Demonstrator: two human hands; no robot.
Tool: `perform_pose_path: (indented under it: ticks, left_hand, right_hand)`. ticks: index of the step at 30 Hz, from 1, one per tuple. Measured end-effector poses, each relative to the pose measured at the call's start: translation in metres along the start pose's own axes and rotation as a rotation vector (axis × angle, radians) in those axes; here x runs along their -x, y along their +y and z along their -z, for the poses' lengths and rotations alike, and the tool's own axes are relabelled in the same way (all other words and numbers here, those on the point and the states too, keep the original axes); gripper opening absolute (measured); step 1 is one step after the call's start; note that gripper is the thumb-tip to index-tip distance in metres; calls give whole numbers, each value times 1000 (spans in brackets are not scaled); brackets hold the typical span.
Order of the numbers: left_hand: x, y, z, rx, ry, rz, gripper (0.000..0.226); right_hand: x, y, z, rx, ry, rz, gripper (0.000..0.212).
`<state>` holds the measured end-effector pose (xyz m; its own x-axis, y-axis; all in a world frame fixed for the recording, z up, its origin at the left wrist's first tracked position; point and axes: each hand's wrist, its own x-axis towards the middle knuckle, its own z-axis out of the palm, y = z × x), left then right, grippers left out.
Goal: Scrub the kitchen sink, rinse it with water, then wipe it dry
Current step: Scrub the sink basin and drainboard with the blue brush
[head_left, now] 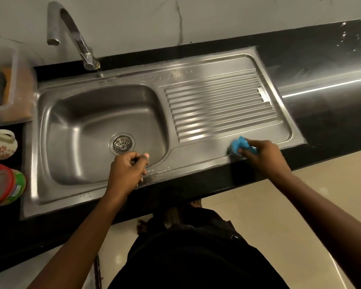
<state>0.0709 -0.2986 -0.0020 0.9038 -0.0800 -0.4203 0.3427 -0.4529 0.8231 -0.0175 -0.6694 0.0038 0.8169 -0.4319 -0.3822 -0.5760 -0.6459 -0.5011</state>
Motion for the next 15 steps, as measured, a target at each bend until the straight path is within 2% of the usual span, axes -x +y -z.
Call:
perform_pose_path:
  ticks: [3,6,10,12,15]
  left_hand:
    - [1,1,-4,1,3,4,29]
    - [1,2,-8,1,-7,8,28]
    - [0,5,-14,-8,-12,-2,28]
    - [-1,7,-17,-6,-15,-6,28]
    - [-4,7,-22,-2,-32,0,28]
  right_hand:
    - [0,-14,-4,20,2,-21,51]
    - [7,-61,-43,-46,-108,54,39]
    - [32,-113,-101,3,-176,236,48]
    - [39,-108,-105,22,-167,263,51]
    - [24,-72,-77,13,-125,197,52]
